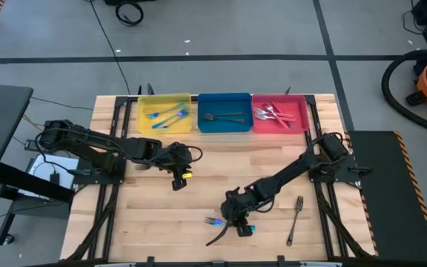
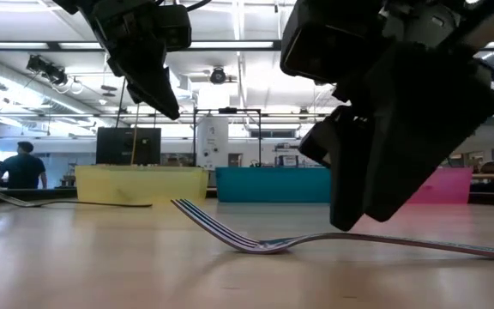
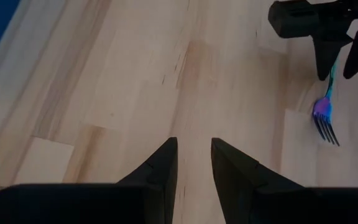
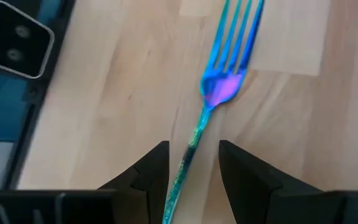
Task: Sort silverware by color (type)
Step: Put the iridescent fork into the yellow bin
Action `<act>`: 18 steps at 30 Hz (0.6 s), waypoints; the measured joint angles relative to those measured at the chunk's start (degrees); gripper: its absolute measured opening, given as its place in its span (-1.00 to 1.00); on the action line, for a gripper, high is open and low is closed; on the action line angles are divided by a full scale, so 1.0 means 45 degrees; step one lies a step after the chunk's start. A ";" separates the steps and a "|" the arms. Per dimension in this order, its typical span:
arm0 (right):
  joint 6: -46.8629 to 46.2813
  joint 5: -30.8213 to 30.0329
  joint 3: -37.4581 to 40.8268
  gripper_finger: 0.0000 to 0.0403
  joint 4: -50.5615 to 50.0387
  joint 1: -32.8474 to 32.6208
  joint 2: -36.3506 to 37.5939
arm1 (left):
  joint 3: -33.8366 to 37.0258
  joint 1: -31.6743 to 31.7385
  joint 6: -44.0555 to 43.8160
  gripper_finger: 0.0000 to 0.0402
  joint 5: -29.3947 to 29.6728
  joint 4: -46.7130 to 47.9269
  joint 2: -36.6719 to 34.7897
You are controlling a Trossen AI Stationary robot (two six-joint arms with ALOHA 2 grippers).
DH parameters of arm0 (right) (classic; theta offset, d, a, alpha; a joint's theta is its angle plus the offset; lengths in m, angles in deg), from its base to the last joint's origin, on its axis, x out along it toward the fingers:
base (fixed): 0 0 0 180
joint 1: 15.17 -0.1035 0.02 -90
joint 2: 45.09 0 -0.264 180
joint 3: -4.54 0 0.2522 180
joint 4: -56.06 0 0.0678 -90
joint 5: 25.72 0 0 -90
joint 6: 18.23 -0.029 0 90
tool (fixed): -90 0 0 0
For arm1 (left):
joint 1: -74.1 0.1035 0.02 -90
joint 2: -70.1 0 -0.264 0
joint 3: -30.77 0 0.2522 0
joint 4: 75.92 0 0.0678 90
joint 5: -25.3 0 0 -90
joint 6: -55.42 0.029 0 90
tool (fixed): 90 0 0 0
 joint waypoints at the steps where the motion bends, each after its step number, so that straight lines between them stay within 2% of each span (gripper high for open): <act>1: 0.0034 -0.0333 0.0000 -0.27 -0.0056 -0.0081 0.0000 | 0.0000 0.0000 0.0000 -0.51 0.0000 -0.0006 0.0000; 5: 0.0107 -0.1448 0.0000 -0.27 -0.0133 -0.0357 -0.0005 | 0.0000 0.0000 0.0000 -0.51 0.0000 -0.0026 0.0000; 15: -0.0238 -0.1596 0.0000 -0.27 0.0144 -0.0692 -0.0005 | 0.0000 0.0000 0.0001 -0.51 0.0000 -0.0031 0.0000; 18: -0.0238 -0.2164 0.0000 -0.27 0.0132 -0.0853 -0.0006 | 0.0000 0.0000 0.0005 -0.51 0.0000 -0.0038 0.0004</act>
